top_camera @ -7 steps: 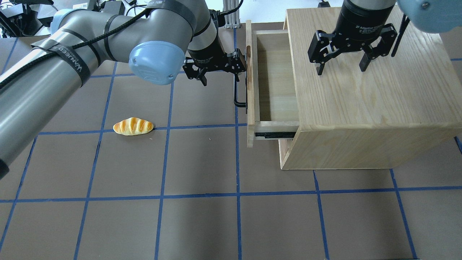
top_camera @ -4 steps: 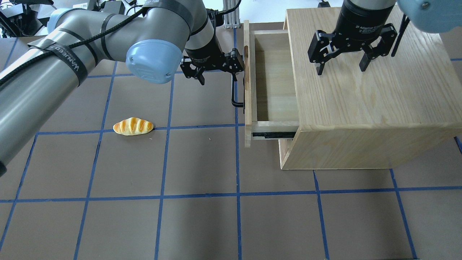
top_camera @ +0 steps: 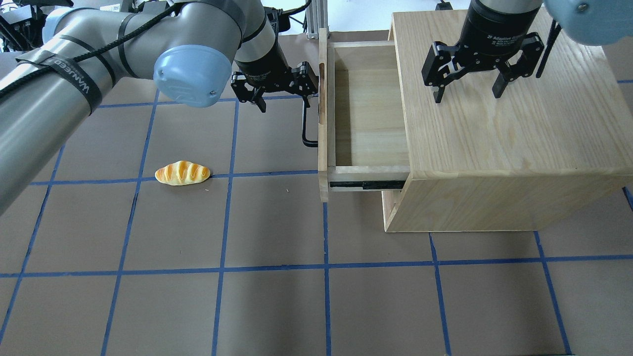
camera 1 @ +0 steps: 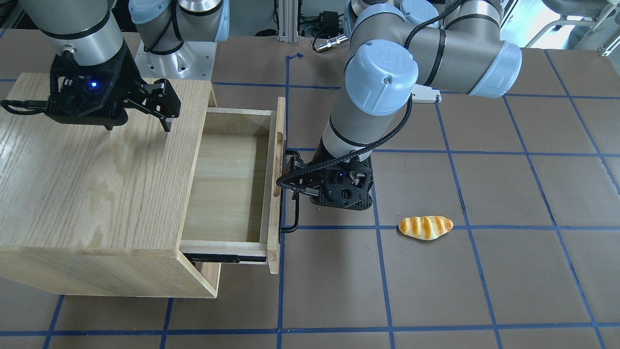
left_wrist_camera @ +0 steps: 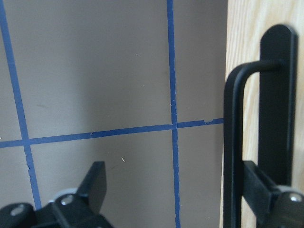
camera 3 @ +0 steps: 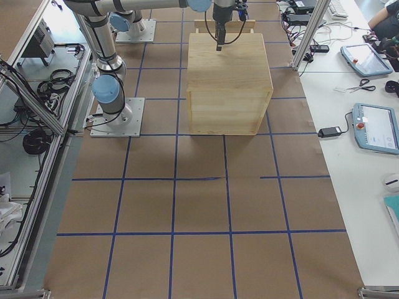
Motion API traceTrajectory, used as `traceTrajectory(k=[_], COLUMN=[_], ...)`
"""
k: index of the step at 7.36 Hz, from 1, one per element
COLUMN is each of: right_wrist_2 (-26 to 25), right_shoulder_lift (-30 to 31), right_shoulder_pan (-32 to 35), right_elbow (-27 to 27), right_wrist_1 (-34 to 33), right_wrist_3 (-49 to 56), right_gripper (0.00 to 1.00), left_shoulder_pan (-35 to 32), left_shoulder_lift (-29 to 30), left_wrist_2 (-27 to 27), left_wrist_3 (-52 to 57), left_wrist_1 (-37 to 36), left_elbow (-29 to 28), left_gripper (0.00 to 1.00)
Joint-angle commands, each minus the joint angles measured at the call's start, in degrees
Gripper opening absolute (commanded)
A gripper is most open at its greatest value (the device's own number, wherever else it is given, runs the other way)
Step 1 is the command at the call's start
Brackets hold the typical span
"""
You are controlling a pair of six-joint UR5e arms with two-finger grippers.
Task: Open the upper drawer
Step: 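Pull the drawer handle away from the cabinet with the left gripper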
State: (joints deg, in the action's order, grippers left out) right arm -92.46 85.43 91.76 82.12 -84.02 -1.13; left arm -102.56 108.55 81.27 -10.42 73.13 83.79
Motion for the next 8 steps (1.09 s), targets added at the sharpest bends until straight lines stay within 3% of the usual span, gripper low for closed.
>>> traceTrajectory(k=[1, 8], right_wrist_2=[0.0, 0.0], right_shoulder_lift=[0.0, 0.0], right_shoulder_pan=[0.0, 0.0], right_elbow=[0.0, 0.0], right_wrist_1=[0.0, 0.0], right_wrist_3=[0.1, 0.1], right_gripper=[1.00, 1.00], left_shoulder_pan=[0.3, 3.3], left_shoulder_lift=[-0.3, -1.4], left_wrist_2=[0.0, 0.1], left_wrist_3=[1.5, 5.6], left_wrist_1=[0.4, 2.3], left_elbow=[0.1, 0.1], left_gripper=[1.00, 1.00])
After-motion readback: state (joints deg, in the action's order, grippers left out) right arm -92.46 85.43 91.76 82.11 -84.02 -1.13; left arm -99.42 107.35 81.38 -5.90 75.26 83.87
